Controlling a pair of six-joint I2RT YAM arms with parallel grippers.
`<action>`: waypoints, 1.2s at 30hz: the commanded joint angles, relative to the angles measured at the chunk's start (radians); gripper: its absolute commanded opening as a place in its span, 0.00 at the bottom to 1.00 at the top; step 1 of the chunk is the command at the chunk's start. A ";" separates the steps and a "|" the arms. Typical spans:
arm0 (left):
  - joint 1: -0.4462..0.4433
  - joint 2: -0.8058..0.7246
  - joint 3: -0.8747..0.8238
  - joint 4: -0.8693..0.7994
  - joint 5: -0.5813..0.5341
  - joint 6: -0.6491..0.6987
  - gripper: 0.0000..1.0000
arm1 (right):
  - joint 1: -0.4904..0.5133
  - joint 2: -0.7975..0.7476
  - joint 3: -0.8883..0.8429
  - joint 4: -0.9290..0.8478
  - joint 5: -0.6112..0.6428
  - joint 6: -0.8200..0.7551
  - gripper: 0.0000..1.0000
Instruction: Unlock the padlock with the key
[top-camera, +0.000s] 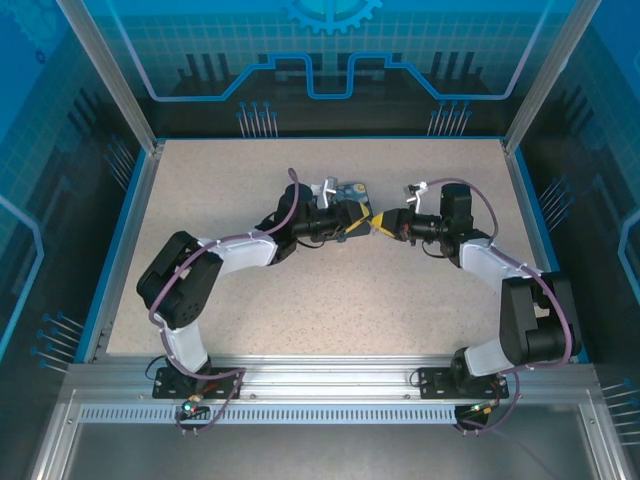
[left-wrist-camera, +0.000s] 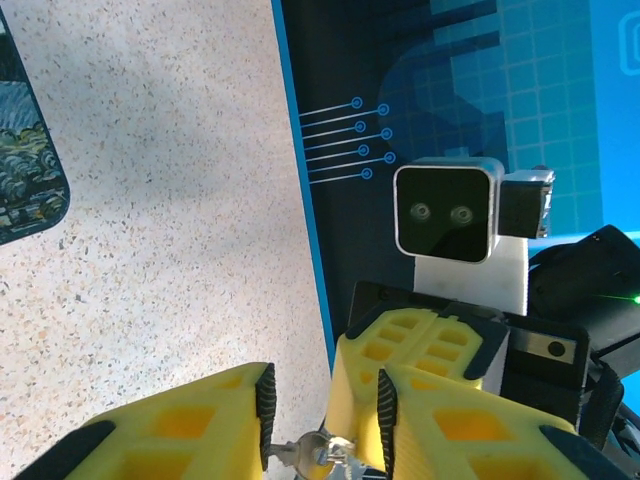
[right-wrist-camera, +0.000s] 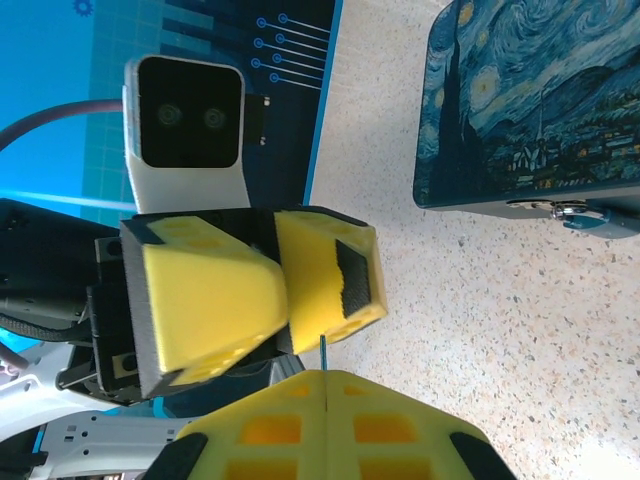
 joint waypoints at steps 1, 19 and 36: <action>-0.003 0.015 0.032 -0.006 0.033 0.008 0.33 | 0.014 0.015 0.008 0.037 -0.010 0.016 0.00; -0.021 0.031 0.034 0.018 0.029 -0.012 0.23 | 0.020 0.031 0.007 0.035 0.001 0.019 0.00; -0.010 -0.009 0.021 0.005 -0.008 0.000 0.00 | -0.071 -0.023 0.049 -0.115 0.055 -0.020 1.00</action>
